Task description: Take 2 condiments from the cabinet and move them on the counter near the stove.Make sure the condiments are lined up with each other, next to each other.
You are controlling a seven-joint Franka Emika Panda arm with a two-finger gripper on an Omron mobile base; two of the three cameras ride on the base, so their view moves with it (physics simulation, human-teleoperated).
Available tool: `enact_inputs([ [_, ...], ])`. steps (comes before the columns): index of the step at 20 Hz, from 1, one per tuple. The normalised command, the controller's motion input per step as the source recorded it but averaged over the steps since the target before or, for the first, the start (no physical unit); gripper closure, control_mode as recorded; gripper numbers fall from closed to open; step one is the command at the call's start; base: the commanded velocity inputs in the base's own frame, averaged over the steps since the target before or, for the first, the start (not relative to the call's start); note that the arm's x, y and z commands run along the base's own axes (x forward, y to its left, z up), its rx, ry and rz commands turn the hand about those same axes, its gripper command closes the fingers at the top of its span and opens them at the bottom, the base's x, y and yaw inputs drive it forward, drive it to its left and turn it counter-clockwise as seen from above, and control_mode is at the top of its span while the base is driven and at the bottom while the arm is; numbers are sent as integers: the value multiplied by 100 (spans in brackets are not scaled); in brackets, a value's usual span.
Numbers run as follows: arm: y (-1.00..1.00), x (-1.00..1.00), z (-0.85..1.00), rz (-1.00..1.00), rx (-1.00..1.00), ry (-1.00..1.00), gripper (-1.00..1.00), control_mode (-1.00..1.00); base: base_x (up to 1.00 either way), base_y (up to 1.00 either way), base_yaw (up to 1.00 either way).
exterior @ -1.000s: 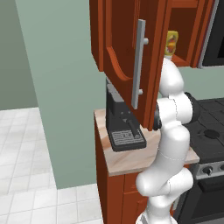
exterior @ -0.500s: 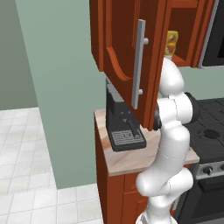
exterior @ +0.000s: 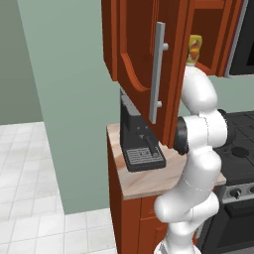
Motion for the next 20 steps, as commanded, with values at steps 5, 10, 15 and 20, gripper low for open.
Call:
enact_inputs([
  [5,-4,-68,-6,0,0,-5,100,-100,0,0,0],
  [10,-17,-97,12,1,3,-6,100,-100,0,0,0],
  [15,-3,-90,46,6,1,-3,100,-100,0,0,0],
  [20,0,-50,16,15,0,0,100,-100,0,0,0],
])
